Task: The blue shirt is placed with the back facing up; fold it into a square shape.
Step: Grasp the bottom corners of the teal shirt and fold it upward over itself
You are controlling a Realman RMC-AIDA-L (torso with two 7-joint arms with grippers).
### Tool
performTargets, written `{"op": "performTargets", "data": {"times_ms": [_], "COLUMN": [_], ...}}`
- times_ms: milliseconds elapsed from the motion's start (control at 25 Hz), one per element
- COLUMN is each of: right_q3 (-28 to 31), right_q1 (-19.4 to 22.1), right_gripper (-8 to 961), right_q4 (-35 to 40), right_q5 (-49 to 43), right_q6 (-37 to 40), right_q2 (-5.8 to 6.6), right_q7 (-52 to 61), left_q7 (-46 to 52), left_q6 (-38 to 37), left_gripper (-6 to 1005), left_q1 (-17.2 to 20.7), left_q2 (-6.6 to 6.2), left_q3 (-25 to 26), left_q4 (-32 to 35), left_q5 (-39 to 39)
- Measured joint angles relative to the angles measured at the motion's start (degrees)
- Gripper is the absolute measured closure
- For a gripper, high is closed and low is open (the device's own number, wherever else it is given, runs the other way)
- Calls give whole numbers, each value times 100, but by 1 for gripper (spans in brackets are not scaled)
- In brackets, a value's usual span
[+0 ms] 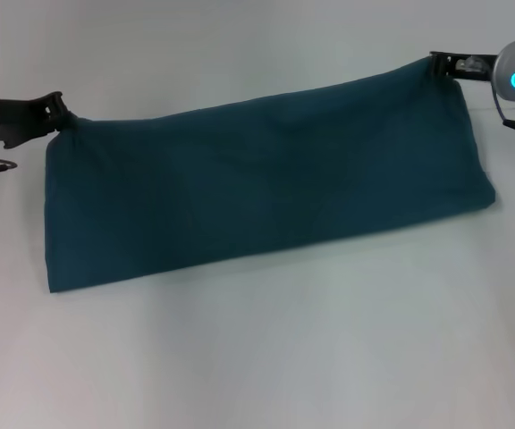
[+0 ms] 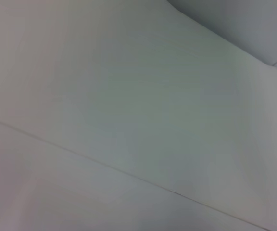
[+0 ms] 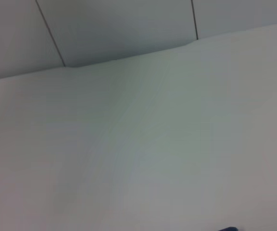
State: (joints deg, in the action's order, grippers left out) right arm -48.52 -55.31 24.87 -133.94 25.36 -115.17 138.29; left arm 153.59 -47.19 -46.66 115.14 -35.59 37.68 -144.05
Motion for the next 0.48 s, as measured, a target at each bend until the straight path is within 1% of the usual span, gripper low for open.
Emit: {"op": "performTargets", "data": {"times_ms": [160, 360, 400, 480], "right_q3": [-94, -96, -95, -87], "right_q1": [-23, -17, -14, -22], "right_gripper": [829, 824, 823, 820], "right_q4": [-30, -27, -19, -15], "right_q5": [-1, -1, -9, -31], "right_q6": [-75, -57, 0, 131], "right_q2": [3, 25, 54, 164], "right_q7": [8, 47, 49, 67], "left_q7": [-21, -71, -80, -67], "left_q6": [64, 121, 141, 216], "left_gripper": [973, 952, 948, 939], "left_q1": [4, 6, 6, 5], "left_q2": [33, 44, 48, 53], "left_q3": [-1, -1, -1, 11], "left_q4": [-17, -14, -14, -11], "left_q5": [0, 23, 33, 46]}}
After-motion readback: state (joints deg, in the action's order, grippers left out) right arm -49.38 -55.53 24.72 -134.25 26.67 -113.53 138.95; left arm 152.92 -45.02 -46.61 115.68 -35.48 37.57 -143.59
